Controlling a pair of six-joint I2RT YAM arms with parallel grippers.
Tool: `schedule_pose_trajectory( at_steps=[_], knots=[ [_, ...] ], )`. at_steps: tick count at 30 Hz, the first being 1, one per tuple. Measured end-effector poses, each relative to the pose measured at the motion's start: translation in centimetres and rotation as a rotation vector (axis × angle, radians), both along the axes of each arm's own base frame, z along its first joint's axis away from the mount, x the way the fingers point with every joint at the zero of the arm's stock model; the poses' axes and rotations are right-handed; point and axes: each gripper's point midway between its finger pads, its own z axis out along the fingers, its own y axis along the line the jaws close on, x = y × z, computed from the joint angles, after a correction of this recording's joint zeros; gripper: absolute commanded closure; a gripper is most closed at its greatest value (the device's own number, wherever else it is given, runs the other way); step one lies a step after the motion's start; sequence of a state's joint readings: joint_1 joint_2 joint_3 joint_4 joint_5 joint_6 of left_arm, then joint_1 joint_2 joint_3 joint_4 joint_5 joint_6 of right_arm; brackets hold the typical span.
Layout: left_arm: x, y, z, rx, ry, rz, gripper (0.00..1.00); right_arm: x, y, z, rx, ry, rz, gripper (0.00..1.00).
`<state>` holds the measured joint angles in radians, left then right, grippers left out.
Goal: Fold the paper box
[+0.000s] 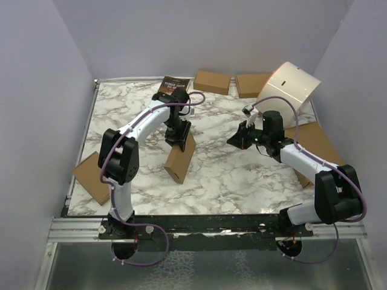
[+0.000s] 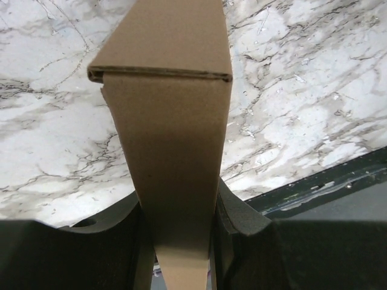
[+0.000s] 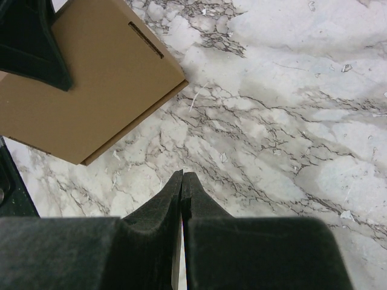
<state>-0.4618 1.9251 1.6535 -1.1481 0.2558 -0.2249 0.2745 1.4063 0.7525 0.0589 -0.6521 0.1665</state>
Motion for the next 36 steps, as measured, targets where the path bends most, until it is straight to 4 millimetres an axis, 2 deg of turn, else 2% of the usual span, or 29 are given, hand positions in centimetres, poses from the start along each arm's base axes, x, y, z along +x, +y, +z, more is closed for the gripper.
schedule_pose_trajectory(
  at_steps=[9,19,27,36],
  knots=[
    [-0.6,-1.1,-0.3,0.204,-0.045,-0.036,1.0,0.1,-0.2,0.0,-0.003,-0.003,-0.004,0.97],
    [-0.9,-1.2,-0.8,0.262,-0.119,-0.004,1.0,0.2,-0.5,0.0,0.0,0.0,-0.006,0.97],
    [-0.9,-2.5,-1.5,0.36,-0.159,-0.032,0.97,0.2,-0.6,0.0,0.002,0.002,-0.005,0.97],
    [-0.9,-2.5,-1.2,0.401,-0.173,-0.05,0.86,0.4,-0.9,0.0,0.004,0.003,-0.014,0.97]
  ],
)
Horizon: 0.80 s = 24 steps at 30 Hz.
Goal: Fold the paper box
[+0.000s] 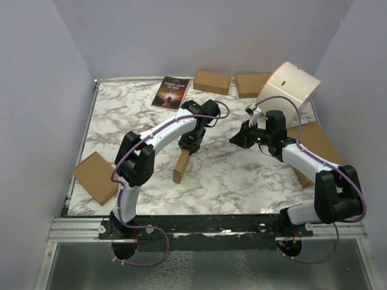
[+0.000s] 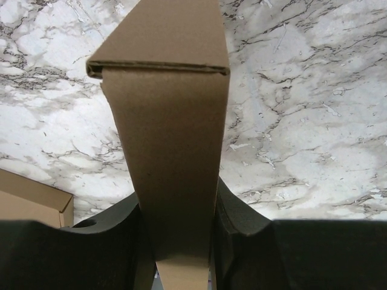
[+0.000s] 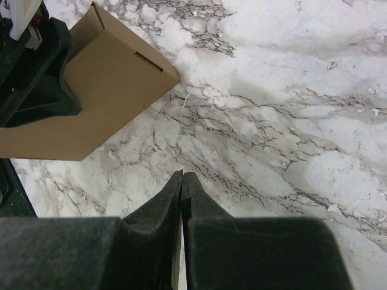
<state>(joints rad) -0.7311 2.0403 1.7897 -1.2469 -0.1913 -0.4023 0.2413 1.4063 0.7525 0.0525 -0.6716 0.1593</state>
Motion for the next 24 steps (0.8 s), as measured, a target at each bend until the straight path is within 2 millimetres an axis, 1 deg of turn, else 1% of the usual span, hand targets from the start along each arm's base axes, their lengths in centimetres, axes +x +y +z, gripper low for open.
schedule_pose_trajectory(
  at_steps=[4,11,14,16,19,23,24],
  knots=[
    [0.2,-0.2,0.5,-0.005,-0.011,-0.01,0.85,0.0,0.0,0.0,0.001,0.0,0.001,0.97],
    [0.6,-0.1,0.7,0.0,-0.024,-0.035,0.88,0.1,-0.2,0.0,0.003,0.0,-0.002,0.97],
    [1.0,0.1,0.8,0.005,-0.039,-0.039,0.88,0.2,-0.4,0.0,0.001,-0.003,-0.006,0.97],
    [1.7,0.8,0.8,0.013,-0.055,-0.032,0.88,0.3,-0.6,0.0,0.0,-0.005,-0.009,0.97],
    [3.2,3.1,0.9,0.047,-0.086,0.008,0.88,0.3,-0.6,0.0,0.0,-0.005,-0.011,0.97],
    [5.3,7.1,1.2,0.123,-0.138,0.059,0.87,0.4,-0.8,0.0,0.001,-0.004,-0.015,0.97],
    [6.3,8.8,1.6,0.18,-0.176,0.063,0.87,0.4,-0.8,0.0,0.002,-0.005,-0.016,0.97]
  ],
)
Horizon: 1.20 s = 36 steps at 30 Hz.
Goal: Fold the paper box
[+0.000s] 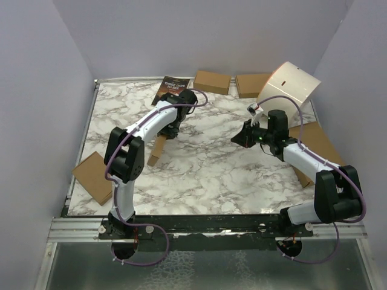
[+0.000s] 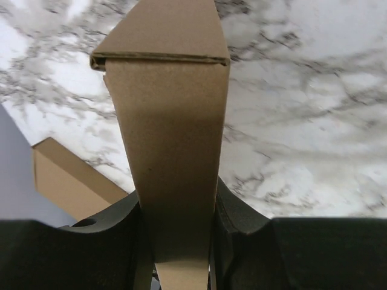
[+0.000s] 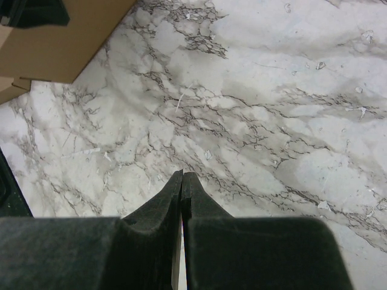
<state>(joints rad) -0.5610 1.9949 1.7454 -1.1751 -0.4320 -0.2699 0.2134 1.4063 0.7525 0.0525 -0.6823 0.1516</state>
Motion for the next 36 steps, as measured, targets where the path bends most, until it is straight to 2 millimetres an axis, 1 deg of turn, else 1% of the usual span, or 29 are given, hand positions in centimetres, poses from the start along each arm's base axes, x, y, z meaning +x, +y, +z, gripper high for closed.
schedule_pose_trajectory(
  at_steps=[1,2,3,7,9,10,12,15,17,18,20,23,25,31,36],
  knots=[
    [0.0,0.0,0.0,0.0,0.0,0.0,0.87,0.0,0.0,0.0,0.0,0.0,-0.001,0.97],
    [0.9,1.2,0.0,0.021,-0.026,0.019,0.87,0.1,-0.1,0.0,0.0,0.0,-0.003,0.97],
    [1.3,1.7,0.2,0.046,-0.045,0.018,0.84,0.1,-0.1,0.0,0.0,0.0,-0.004,0.97],
    [2.8,2.5,0.8,0.111,-0.11,0.006,0.56,0.1,-0.2,0.0,0.0,0.0,-0.006,0.97],
    [3.3,2.6,0.7,0.126,-0.13,0.002,0.45,0.2,-0.3,0.0,0.0,0.0,-0.009,0.97],
    [3.6,2.6,0.7,0.13,-0.139,0.003,0.42,0.2,-0.4,0.0,0.001,0.0,-0.01,0.97],
    [4.1,2.5,0.3,0.136,-0.149,0.001,0.37,0.3,-0.5,0.0,0.001,0.0,-0.015,0.97],
    [4.5,2.3,-0.2,0.136,-0.153,-0.001,0.33,0.4,-0.8,0.0,0.001,0.0,-0.022,0.97],
    [4.6,2.3,-0.4,0.135,-0.153,-0.004,0.31,0.4,-0.8,0.0,0.002,0.0,-0.023,0.97],
    [4.6,2.2,-0.4,0.134,-0.153,-0.004,0.28,0.5,-0.9,0.0,0.002,0.0,-0.025,0.97],
    [4.5,2.1,-0.4,0.129,-0.151,-0.007,0.25,0.5,-1.0,0.0,0.003,0.001,-0.027,0.97],
    [4.3,1.0,-0.7,0.087,-0.149,-0.025,0.2,0.6,-1.2,0.1,0.005,0.001,-0.031,0.97],
    [3.7,0.0,-0.8,0.043,-0.142,-0.048,0.2,0.6,-1.3,0.1,0.007,0.001,-0.033,0.97],
    [0.7,-4.0,-0.9,-0.2,-0.116,-0.142,0.2,0.6,-1.5,0.2,0.012,-0.001,-0.026,0.96],
    [-0.6,-6.2,-1.2,-0.379,-0.123,-0.19,0.21,0.2,-1.5,0.4,0.022,-0.023,0.026,0.95]
  ],
)
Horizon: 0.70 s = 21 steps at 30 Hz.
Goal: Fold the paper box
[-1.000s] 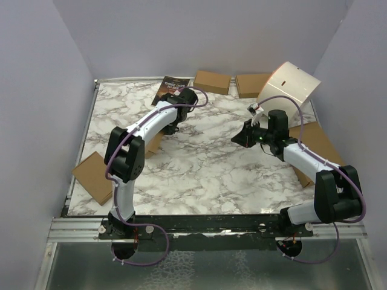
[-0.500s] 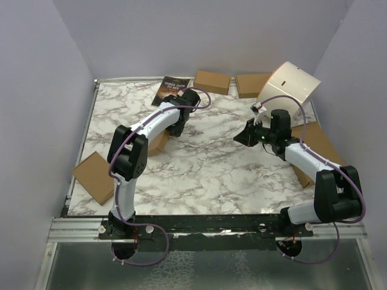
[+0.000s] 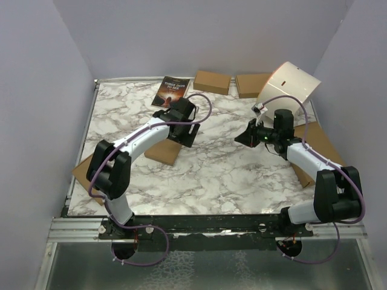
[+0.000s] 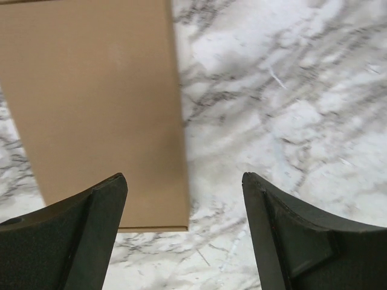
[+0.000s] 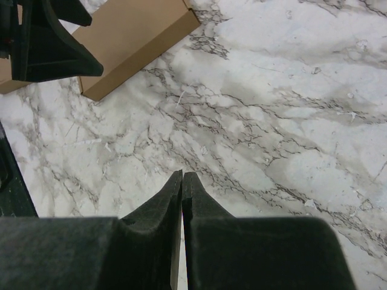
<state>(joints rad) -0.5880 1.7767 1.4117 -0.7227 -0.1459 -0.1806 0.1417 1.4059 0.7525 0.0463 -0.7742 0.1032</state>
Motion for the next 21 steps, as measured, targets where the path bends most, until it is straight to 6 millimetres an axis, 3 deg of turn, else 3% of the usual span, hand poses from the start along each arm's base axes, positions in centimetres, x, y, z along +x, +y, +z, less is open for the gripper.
schedule_pose_trajectory(
  at_steps=[3,7,10,14,19,21],
  knots=[
    [-1.3,-1.3,0.4,-0.137,-0.014,-0.041,0.21,-0.6,0.2,0.0,0.0,-0.018,0.054,0.94],
    [-2.9,-2.7,2.4,-0.366,-0.103,-0.086,0.19,-1.9,0.2,0.7,-0.001,-0.069,0.147,0.82],
    [-3.7,-2.9,4.3,-0.517,-0.213,-0.104,0.05,-2.5,-0.1,2.0,-0.008,-0.14,0.204,0.65],
    [-4.3,-1.8,6.7,-0.649,-0.358,-0.084,0.01,-2.5,-0.8,4.7,-0.052,-0.281,0.236,0.41],
    [-2.9,0.8,11.3,-0.714,-0.503,-0.015,0.01,-2.0,-1.9,9.2,-0.152,-0.494,0.209,0.01],
    [-1.9,2.0,13.7,-0.718,-0.548,0.012,0.01,-1.6,-2.7,12.1,-0.207,-0.591,0.168,0.0]
  ],
)
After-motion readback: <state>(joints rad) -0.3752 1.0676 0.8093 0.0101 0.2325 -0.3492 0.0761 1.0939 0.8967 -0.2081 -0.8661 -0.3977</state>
